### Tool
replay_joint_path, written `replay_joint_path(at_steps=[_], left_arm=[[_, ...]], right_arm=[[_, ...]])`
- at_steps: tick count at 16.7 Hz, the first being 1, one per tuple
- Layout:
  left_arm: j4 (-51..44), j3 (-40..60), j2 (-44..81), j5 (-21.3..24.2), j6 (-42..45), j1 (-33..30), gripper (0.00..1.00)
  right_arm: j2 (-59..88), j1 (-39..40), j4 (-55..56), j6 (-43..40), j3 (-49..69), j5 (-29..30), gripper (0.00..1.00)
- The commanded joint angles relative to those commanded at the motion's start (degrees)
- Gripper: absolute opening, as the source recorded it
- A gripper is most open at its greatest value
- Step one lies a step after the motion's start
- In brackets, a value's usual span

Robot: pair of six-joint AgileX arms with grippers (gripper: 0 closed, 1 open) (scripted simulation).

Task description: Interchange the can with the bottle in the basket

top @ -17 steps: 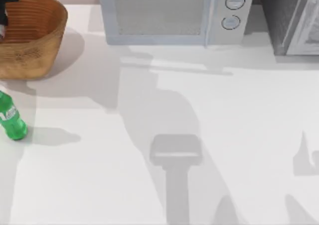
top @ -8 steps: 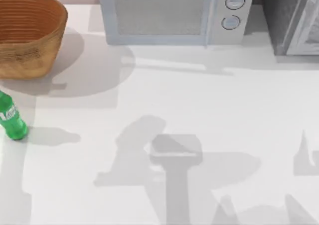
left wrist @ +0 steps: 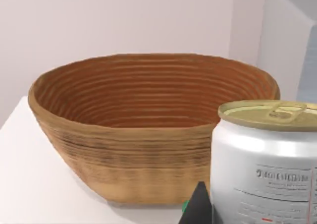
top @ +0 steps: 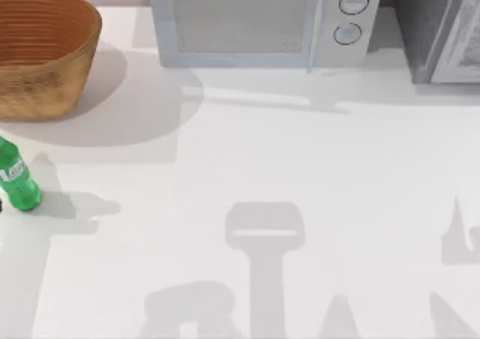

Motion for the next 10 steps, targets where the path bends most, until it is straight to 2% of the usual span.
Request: replay_joint_path(at_steps=[5,10], left_arm=[[6.53,-15.65,-16.00,-1.53,-1.05,-1.32,0.00],[7.61,-18.07,-18.39,-1.81,-1.29,-1.50,0.00]], right_arm=[[0.00,0.00,0.00,0.00,0.00,0.00,1.00],[0.00,0.00,0.00,0.00,0.00,0.00,1.00]])
